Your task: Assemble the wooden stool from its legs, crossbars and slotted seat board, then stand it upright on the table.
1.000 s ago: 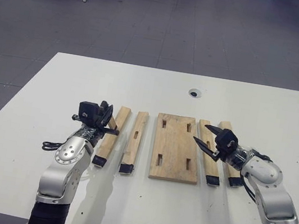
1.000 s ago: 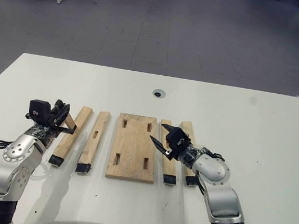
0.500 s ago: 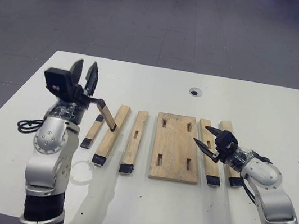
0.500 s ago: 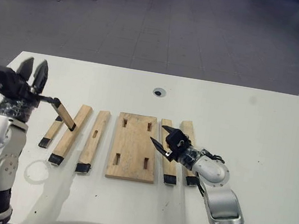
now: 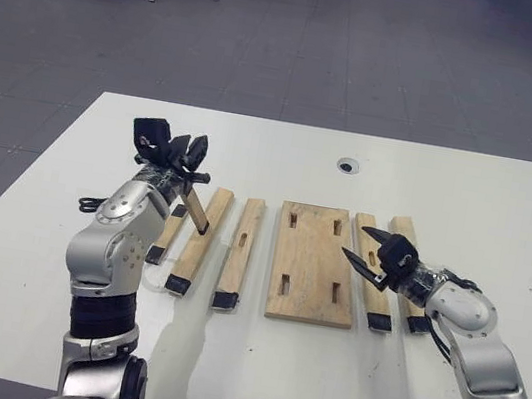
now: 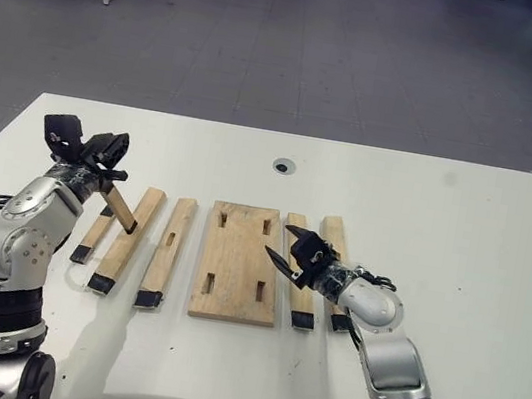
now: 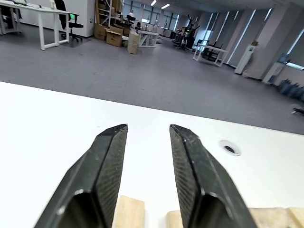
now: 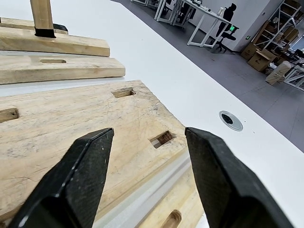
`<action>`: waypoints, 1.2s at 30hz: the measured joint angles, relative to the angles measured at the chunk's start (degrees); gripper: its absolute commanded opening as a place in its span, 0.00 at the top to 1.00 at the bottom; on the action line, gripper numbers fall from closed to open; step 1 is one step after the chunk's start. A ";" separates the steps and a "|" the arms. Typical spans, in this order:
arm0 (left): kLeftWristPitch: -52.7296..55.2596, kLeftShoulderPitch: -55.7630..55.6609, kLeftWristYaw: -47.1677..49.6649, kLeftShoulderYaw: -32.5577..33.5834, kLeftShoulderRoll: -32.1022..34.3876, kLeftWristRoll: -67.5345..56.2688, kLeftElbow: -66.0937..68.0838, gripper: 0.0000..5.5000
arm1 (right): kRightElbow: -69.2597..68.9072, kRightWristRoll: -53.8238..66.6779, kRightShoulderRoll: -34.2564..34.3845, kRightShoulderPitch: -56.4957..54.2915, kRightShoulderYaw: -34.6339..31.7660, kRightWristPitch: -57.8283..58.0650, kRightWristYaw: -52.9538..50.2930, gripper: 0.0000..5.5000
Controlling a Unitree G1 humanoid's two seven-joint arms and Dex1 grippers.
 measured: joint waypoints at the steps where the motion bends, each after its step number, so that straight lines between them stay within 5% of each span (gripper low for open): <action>1: -0.22 -0.48 0.07 -0.05 -0.42 0.02 -0.29 0.70 | 0.00 -0.04 0.00 0.00 0.00 -0.07 0.00 0.50; 9: -2.55 -0.83 1.92 2.32 -0.43 0.18 -10.91 0.70 | -0.23 -0.06 0.03 0.74 0.06 -0.10 -0.69 0.50; 21: -20.49 27.33 -6.97 -2.44 1.04 9.51 -16.56 0.30 | -0.77 -0.08 0.64 2.47 0.43 -0.08 -1.95 0.50; 33: -21.67 38.46 -13.70 -8.04 1.85 11.62 -5.81 0.30 | -0.68 -0.08 0.59 2.76 0.44 -0.08 -1.93 0.50; 36: -18.09 39.03 -12.82 -8.84 1.91 12.57 -5.17 0.39 | -0.55 -0.07 0.57 2.70 0.42 -0.09 -1.88 0.50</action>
